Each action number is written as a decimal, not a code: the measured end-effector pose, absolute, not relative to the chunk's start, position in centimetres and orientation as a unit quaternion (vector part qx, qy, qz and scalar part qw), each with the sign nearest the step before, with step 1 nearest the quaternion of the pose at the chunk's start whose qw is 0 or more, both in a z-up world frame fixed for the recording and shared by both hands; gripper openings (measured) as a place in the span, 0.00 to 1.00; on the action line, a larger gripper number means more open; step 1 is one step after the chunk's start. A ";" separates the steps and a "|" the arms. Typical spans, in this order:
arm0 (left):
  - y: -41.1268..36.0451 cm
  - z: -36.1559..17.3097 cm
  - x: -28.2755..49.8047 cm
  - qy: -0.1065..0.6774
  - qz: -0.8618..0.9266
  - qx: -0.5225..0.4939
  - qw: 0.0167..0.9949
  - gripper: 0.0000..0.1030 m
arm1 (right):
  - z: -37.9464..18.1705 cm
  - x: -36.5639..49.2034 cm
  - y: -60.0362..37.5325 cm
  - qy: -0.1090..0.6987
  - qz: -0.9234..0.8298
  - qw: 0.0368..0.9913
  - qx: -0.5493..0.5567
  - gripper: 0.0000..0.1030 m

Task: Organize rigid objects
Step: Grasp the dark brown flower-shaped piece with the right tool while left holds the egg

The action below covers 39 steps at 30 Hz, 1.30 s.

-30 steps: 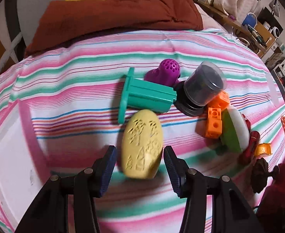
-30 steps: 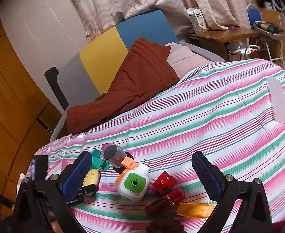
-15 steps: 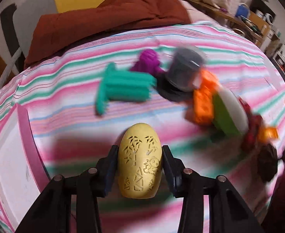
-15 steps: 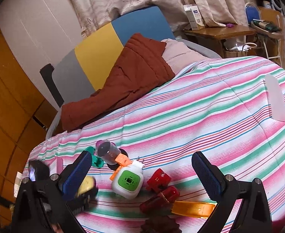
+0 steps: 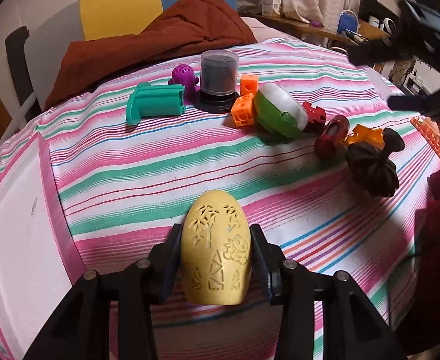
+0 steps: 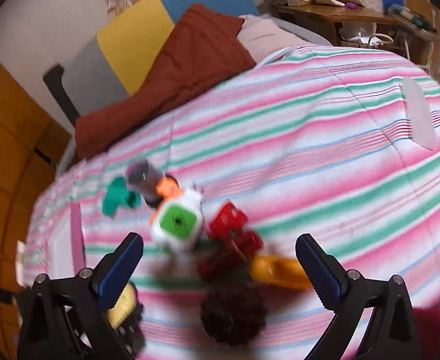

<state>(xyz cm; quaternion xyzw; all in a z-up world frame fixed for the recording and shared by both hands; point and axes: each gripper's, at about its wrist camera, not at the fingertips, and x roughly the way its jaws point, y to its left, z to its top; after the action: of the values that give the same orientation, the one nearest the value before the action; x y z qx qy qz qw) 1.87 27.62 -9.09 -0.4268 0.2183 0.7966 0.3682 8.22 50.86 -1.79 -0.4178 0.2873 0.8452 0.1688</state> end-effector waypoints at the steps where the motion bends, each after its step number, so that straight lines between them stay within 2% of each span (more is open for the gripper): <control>1: 27.5 -9.1 1.7 0.215 0.798 -0.426 0.369 0.43 | -1.8 8.5 50.5 0.278 0.845 0.168 -0.424 0.94; 2: 27.7 -9.2 1.8 0.213 0.799 -0.425 0.369 0.43 | -1.8 9.0 50.0 0.268 0.844 0.169 -0.432 0.91; 4: 27.5 -9.3 1.9 0.206 0.802 -0.420 0.371 0.43 | -2.0 9.5 49.4 0.260 0.843 0.172 -0.438 0.78; 6: 27.5 -9.4 2.2 0.202 0.805 -0.417 0.372 0.43 | -2.2 10.3 48.9 0.262 0.840 0.179 -0.441 0.72; 12: 27.5 -9.6 2.5 0.194 0.811 -0.408 0.371 0.43 | -3.2 11.5 46.2 0.227 0.850 0.207 -0.428 0.72; 14: 27.5 -9.5 2.6 0.191 0.813 -0.407 0.370 0.43 | -3.7 11.4 46.1 0.223 0.850 0.213 -0.427 0.67; 18: 27.7 -9.5 2.6 0.190 0.817 -0.404 0.365 0.43 | -5.0 10.8 46.6 0.226 0.842 0.221 -0.437 0.46; 20: 27.7 -9.5 2.7 0.190 0.818 -0.402 0.364 0.43 | -5.0 10.6 46.4 0.215 0.845 0.220 -0.437 0.42; 22: 27.8 -9.5 2.7 0.188 0.819 -0.402 0.364 0.43 | -4.8 10.6 45.8 0.195 0.853 0.220 -0.431 0.24; 30: 27.0 -8.6 3.6 0.189 0.822 -0.392 0.368 0.42 | -4.6 10.5 45.5 0.178 0.857 0.221 -0.431 0.24; 39: 24.2 -5.5 4.6 0.152 0.833 -0.381 0.371 0.42 | -4.7 10.6 45.2 0.171 0.859 0.221 -0.430 0.25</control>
<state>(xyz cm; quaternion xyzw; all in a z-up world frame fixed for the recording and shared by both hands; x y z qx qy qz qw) 4.55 24.16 -5.48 -0.3811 0.1515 0.8330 0.3713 10.62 45.25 -4.66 -0.4296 0.1710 0.8588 0.2208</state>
